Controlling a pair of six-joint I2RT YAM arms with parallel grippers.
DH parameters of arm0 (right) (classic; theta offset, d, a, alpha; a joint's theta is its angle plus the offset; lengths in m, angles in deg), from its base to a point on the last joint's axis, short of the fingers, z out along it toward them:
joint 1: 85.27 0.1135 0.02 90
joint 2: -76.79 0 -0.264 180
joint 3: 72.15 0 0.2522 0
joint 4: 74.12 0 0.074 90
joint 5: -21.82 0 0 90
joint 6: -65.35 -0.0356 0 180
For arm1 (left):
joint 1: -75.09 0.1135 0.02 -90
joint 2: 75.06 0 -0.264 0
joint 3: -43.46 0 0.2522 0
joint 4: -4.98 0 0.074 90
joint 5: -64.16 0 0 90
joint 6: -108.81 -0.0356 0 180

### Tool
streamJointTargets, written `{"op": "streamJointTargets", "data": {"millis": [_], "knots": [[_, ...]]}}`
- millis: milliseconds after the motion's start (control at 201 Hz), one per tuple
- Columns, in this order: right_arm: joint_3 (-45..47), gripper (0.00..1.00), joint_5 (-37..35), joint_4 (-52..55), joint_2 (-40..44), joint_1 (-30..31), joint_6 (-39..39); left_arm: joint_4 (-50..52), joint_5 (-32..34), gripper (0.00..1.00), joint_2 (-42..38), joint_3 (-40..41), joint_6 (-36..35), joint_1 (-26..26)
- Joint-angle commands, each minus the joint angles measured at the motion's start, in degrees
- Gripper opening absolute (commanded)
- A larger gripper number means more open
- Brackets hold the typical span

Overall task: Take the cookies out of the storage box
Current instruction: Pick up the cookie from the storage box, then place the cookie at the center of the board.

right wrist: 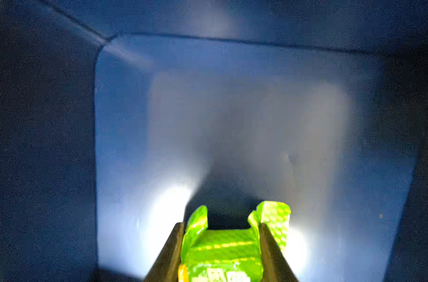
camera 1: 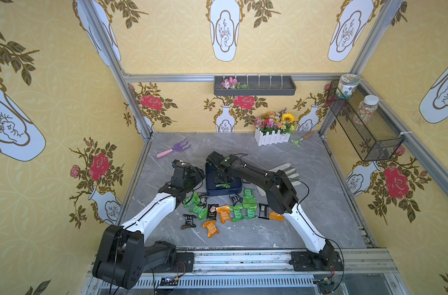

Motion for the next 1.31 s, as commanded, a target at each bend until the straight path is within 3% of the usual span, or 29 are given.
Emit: {"op": "streamJointTargets", "data": {"millis": [0, 219, 583, 996, 1165, 1305], "knots": [[-0.95, 0.25, -1.04, 1.26, 3.13, -0.07, -0.23, 0.41, -0.1, 0.68, 0.24, 0.11, 0.62, 0.01], [4.93, 0.24, -3.75, -0.34, 13.0, -0.02, -1.26, 0.19, -0.54, 0.68, 0.39, 0.01, 0.89, 0.01], [37.27, 0.24, -6.83, -4.14, 34.54, -4.81, -8.13, 0.5, -2.31, 0.68, 3.04, -0.58, 0.41, 0.01], [54.08, 0.25, -3.55, -10.41, 38.52, -7.88, -9.32, 1.58, -2.75, 0.68, 2.51, -0.54, -0.04, 0.02], [55.69, 0.34, -2.92, -12.75, 36.13, -8.18, -9.24, 1.43, -3.34, 0.68, 3.57, -0.35, -0.08, 0.01], [55.93, 0.52, -3.43, -12.57, 35.85, -7.92, -9.1, 1.92, -3.34, 0.7, 4.91, -0.81, -1.0, 0.01]]}}
